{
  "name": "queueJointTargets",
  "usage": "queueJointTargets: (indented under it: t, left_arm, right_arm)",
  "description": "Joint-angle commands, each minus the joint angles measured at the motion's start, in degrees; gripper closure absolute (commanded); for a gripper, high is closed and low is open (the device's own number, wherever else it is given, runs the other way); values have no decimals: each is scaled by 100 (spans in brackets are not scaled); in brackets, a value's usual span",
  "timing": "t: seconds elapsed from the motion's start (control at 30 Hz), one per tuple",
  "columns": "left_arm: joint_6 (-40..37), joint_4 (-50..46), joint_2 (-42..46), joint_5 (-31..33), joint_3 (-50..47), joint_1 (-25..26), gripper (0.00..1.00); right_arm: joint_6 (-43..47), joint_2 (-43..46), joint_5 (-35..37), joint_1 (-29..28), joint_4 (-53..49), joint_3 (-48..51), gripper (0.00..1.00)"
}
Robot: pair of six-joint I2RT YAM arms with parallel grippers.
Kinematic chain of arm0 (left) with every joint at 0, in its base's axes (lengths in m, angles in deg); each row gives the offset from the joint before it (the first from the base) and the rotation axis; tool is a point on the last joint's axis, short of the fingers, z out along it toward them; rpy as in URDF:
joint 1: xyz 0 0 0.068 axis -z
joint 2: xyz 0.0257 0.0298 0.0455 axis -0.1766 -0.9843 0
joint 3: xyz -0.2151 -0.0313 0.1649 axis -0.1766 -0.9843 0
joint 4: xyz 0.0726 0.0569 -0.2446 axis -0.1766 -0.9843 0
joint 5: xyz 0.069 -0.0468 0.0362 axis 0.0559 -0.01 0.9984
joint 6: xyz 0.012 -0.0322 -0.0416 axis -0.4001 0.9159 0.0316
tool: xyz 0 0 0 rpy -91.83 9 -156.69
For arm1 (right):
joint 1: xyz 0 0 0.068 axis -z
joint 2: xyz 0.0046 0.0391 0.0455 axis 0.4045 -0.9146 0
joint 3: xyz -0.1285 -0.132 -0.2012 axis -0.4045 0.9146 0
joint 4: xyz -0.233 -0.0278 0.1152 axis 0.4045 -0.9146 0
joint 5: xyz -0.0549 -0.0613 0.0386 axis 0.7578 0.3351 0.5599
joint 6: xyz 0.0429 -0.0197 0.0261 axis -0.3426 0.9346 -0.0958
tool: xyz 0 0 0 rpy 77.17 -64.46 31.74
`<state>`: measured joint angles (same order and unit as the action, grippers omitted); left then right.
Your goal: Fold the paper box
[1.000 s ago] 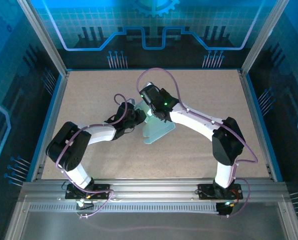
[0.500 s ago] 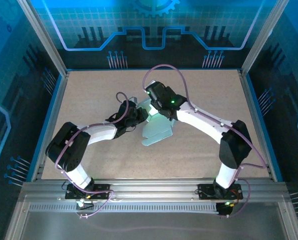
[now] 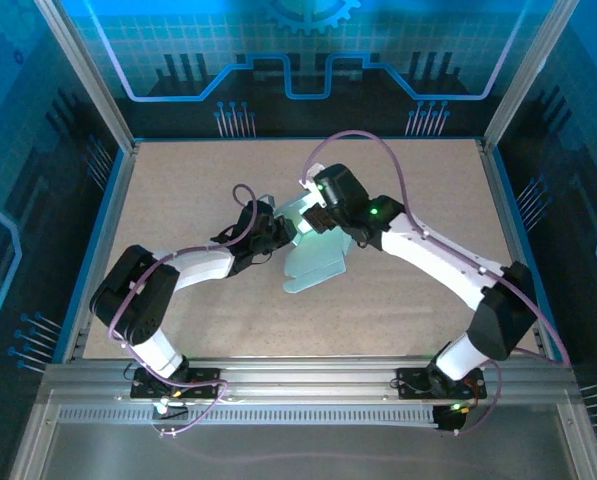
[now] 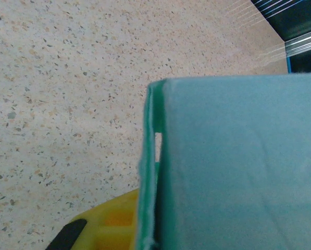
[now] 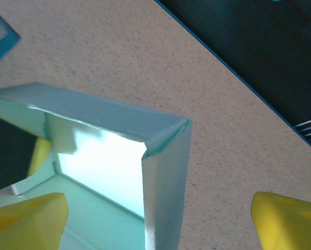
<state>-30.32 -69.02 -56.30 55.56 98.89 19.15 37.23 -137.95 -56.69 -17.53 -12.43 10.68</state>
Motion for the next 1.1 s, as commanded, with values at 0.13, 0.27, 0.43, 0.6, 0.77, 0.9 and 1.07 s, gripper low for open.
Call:
queueJointTargets:
  t: [0.13, 0.27, 0.43, 0.6, 0.77, 0.9, 1.07]
  left_arm:
    - [862, 81, 310, 267, -49, 11, 100]
    - [1577, 313, 444, 669, -280, 15, 100]
    - [2140, 245, 548, 1153, -311, 13, 100]
    - [2693, -635, 526, 1530, 73, 39, 100]
    - [2958, -614, 510, 1557, 115, 61, 100]
    - [3191, -631, 513, 1572, 110, 74, 100]
    - [3314, -671, 522, 1666, 120, 84, 100]
  right_arm:
    - [-1248, 962, -986, 609, 74, 316, 9]
    - [-2056, 1566, -991, 704, 223, 744, 10]
    - [-2942, 2420, -916, 537, 889, 1670, 10]
    - [-2894, 2758, -254, -147, 1163, 2148, 10]
    - [-3053, 2627, 53, -674, 1495, 2479, 10]
    - [-3687, 2167, 10, -772, 1543, 2449, 11]
    - [-4429, 1679, 79, -929, 1685, 2357, 20]
